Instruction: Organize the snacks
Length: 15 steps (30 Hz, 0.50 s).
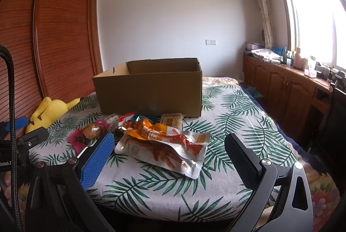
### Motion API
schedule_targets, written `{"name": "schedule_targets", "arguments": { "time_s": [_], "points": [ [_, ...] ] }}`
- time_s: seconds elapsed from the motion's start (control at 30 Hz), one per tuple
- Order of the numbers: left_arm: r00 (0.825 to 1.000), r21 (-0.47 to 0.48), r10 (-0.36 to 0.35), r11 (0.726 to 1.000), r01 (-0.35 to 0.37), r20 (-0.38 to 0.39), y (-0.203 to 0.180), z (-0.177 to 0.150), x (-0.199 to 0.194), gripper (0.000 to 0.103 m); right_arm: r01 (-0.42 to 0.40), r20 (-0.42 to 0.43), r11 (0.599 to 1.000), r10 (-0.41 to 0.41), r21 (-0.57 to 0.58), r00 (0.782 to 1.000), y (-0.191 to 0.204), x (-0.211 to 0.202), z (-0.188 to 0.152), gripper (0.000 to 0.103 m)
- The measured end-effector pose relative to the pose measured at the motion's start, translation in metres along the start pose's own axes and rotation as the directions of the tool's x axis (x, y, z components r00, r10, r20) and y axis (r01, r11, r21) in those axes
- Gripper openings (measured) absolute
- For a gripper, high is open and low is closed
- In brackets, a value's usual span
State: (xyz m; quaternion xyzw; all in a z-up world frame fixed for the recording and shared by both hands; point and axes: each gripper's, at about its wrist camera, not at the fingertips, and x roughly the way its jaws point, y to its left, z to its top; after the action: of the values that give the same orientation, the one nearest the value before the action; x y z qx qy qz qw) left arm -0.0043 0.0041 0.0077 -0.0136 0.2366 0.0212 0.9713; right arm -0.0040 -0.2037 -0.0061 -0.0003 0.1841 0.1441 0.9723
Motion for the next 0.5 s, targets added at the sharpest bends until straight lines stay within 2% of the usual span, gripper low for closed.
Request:
{"name": "schedule_targets", "arguments": {
  "time_s": [0.5],
  "points": [
    [1.0,0.002,-0.007,1.0,0.007,0.008,-0.001,0.0022,-0.0034,0.103,0.001,0.0,1.0,-0.001,0.001,1.0,-0.001,-0.0008,0.0005,0.103]
  ]
}}
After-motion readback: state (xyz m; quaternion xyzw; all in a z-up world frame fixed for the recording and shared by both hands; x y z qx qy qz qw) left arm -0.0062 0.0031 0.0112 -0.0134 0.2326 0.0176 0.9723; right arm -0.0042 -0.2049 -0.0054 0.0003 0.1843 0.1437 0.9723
